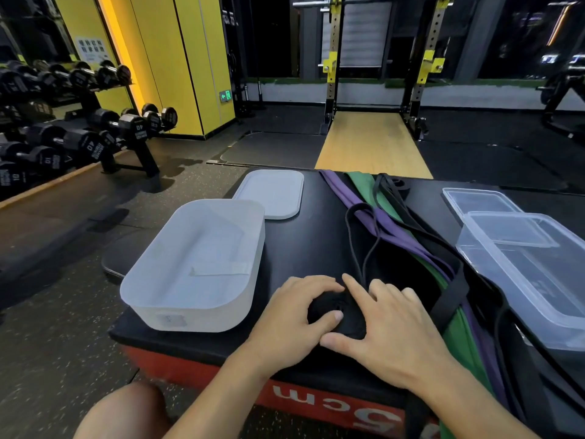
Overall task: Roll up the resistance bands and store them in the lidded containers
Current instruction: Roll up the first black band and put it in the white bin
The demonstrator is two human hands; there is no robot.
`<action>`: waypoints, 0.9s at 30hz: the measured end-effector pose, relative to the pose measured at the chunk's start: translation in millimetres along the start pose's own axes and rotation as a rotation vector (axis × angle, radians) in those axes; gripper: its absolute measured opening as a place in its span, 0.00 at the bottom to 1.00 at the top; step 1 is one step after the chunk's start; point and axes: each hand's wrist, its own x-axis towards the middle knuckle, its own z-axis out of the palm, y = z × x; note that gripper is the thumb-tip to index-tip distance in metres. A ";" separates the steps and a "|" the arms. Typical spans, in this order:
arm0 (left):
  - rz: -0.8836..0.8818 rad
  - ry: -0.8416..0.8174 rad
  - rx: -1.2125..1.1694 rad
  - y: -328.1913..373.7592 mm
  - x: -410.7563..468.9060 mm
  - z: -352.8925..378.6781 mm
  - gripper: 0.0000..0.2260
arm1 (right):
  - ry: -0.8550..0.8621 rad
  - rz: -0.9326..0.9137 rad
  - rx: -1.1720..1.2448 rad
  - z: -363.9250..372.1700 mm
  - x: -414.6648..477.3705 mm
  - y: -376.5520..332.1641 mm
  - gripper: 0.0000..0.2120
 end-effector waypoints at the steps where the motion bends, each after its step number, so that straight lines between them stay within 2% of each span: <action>1: 0.001 0.009 -0.007 -0.4 0.7 0.1 0.16 | -0.008 -0.015 0.009 0.3 -0.2 0.7 0.57; 9: 0.002 -0.009 -0.006 0.1 0.2 -2.9 0.16 | -0.040 -0.089 0.139 1.1 1.9 9.3 0.46; 11: 0.008 -0.019 0.002 -0.1 -0.1 -3.8 0.16 | -0.028 -0.073 0.140 1.7 1.9 8.1 0.46; 16: 0.040 -0.056 0.018 -2.0 0.8 -6.2 0.20 | -0.088 -0.100 0.169 1.2 2.3 14.9 0.53; 24: 0.022 -0.092 0.014 -2.7 0.6 -6.3 0.21 | -0.143 -0.110 0.233 5.6 7.6 24.9 0.41; 27: 0.041 -0.100 0.062 -3.1 0.8 -6.1 0.21 | -0.137 -0.117 0.210 5.2 6.5 24.2 0.40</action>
